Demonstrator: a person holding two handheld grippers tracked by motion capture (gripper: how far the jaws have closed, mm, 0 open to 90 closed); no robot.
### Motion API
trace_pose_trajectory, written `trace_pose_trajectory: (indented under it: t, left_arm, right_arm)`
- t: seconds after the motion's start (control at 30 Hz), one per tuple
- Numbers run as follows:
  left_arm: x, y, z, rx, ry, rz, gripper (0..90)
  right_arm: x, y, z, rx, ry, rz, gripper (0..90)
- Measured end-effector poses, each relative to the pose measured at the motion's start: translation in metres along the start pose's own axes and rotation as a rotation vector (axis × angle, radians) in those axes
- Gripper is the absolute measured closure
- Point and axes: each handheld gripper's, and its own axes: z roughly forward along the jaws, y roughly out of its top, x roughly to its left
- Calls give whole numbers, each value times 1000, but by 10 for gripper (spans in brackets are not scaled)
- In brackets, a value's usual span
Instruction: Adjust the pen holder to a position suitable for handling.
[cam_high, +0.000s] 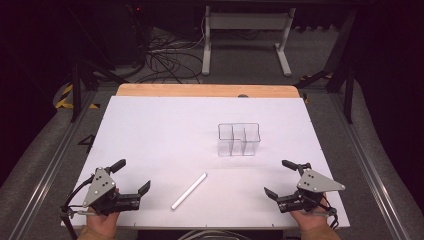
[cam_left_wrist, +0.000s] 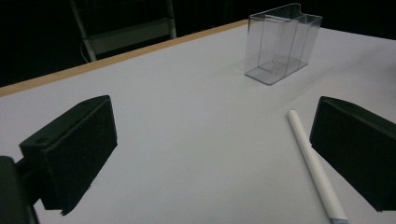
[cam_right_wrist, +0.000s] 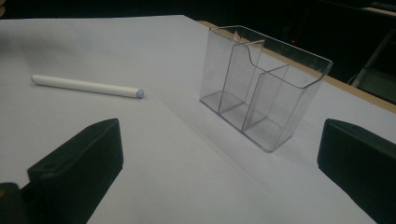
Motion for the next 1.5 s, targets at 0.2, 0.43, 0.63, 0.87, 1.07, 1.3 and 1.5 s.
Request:
trace_pose_trajectory:
  t: [0.2, 0.43, 0.63, 0.87, 1.07, 1.3, 1.5]
  left_arm:
    - [0, 0, 0, 1, 11, 12, 16]
    - [0, 0, -1, -3, 8, 16, 17]
    - [-1, 0, 0, 7, 8, 25, 21]
    - [-1, 0, 0, 6, 12, 21, 21]
    - [-1, -1, 1, 12, 17, 28, 21]
    - [-1, -1, 1, 10, 16, 26, 21]
    - [-1, -1, 2, 14, 14, 26, 21]
  right_arm:
    - [-1, 0, -1, -2, -2, 11, 13]
    - [-4, 5, 1, -3, 3, 16, 23]
    - [-10, 14, 5, 28, 13, 29, 23]
    - [-13, 29, 15, 26, 25, 17, 23]
    - [-16, 34, 21, 17, 31, 16, 23]
    - [-18, 39, 25, 23, 30, -5, 22]
    - [-17, 46, 24, 59, 27, -41, 31]
